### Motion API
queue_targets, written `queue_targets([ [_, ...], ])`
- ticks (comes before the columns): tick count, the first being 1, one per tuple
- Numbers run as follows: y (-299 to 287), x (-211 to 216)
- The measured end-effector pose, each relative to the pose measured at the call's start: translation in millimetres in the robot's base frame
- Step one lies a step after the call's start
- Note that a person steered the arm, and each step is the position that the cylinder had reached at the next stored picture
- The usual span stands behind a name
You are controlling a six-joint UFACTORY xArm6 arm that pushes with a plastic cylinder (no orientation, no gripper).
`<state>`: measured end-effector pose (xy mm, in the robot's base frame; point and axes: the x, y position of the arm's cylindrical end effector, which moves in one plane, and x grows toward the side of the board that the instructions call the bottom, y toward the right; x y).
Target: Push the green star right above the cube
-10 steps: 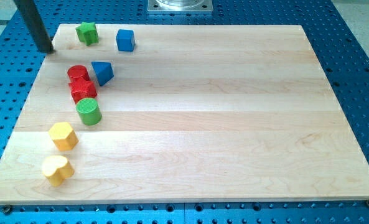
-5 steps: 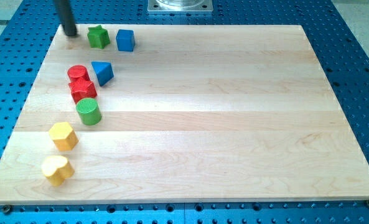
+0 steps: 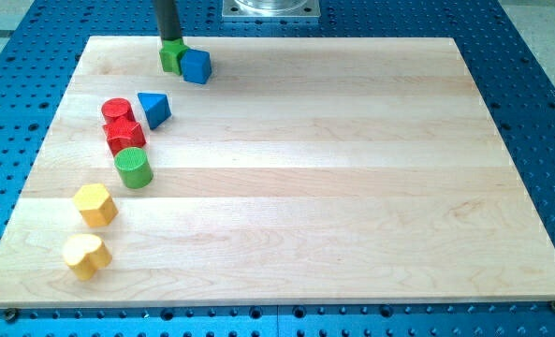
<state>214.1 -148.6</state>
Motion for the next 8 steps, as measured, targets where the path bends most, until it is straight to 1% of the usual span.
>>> queue_targets([
  [1,25.4,7.4],
  [2,-52.4,-12.0],
  [3,-101.6,20.5],
  [4,-66.0,41.1],
  [5,-18.9,48.4],
  [6,18.5,28.8],
  [7,33.0,15.9],
  [8,-1.8,28.4],
])
